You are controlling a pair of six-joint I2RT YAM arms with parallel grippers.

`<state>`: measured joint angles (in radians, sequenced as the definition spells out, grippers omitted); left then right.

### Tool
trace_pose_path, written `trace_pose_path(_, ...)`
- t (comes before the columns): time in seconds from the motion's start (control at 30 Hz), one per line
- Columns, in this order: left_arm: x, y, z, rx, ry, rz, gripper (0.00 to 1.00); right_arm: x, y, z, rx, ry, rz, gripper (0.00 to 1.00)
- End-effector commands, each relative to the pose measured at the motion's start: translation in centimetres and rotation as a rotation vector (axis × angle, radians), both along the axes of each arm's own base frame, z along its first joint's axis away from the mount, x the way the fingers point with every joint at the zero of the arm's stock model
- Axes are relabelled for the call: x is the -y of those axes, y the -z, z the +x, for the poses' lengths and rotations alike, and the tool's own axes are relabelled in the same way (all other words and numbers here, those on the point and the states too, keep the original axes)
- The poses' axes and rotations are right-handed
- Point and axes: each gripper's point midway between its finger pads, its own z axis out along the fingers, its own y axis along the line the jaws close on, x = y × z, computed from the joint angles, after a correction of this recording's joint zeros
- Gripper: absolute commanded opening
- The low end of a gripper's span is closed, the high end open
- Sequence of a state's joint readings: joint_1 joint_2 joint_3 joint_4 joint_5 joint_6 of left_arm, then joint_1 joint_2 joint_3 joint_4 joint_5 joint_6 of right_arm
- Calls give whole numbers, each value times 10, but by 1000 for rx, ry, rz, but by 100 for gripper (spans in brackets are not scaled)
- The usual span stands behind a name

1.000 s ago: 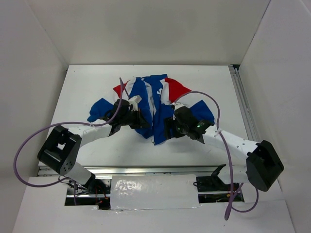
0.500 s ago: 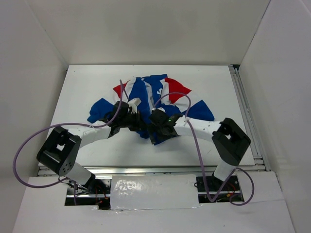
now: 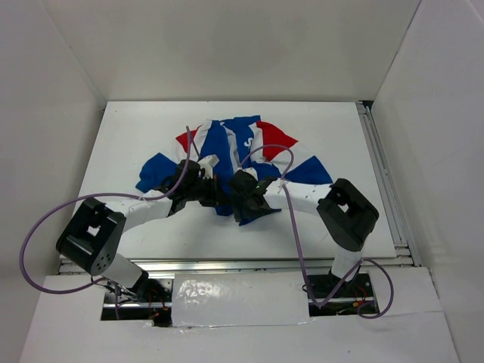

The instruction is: Zip up the jacket

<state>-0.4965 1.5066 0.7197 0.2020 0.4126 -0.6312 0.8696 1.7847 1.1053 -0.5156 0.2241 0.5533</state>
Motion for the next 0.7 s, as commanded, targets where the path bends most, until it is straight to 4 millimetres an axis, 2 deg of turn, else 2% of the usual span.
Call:
trace_pose_path(0.0, 5, -13, 0, 49, 28, -26, 0, -11, 6, 10, 15, 33, 45, 78)
trace_pose_path(0.07, 5, -11, -1, 46, 28, -23, 0, -14, 19, 9, -8, 27, 52, 73)
trace_pose_path(0.17, 4, -8, -1, 39, 23, -14, 0, -13, 32, 3, -38, 32, 48, 56)
trace_pose_path(0.23, 2, -8, 0, 37, 14, -6, 0, -13, 34, 1, -44, 41, 56, 49)
trace_pose_path(0.3, 3, -9, -1, 36, 17, -9, 0, -9, 31, 0, -28, 52, 63, 29)
trace_pose_path(0.33, 3, -9, -1, 38, 20, -12, 0, -11, 27, 2, -10, 51, 79, 12)
trace_pose_path(0.37, 4, -11, -1, 42, 23, -15, 0, -9, 20, 3, 11, 43, 98, 0)
trace_pose_path(0.47, 8, -20, -3, 54, 48, -38, 0, -13, -4, 10, 83, 10, 176, 0)
trace_pose_path(0.5, 9, -25, -3, 62, 56, -49, 0, -19, -15, 16, 115, -8, 233, 0)
trace_pose_path(0.53, 10, -34, -2, 80, 60, -63, 0, -25, -37, 22, 178, -37, 303, 0)
trace_pose_path(0.57, 11, -40, -2, 95, 65, -72, 0, -21, -45, 19, 199, -52, 313, 0)
trace_pose_path(0.6, 12, -52, -2, 127, 72, -90, 0, -30, -64, 25, 254, -81, 384, 0)
trace_pose_path(0.63, 14, -62, -4, 150, 91, -109, 0, -24, -88, 26, 330, -114, 423, 0)
trace_pose_path(0.67, 16, -74, -3, 179, 100, -125, 0, -21, -99, 25, 376, -147, 438, 0)
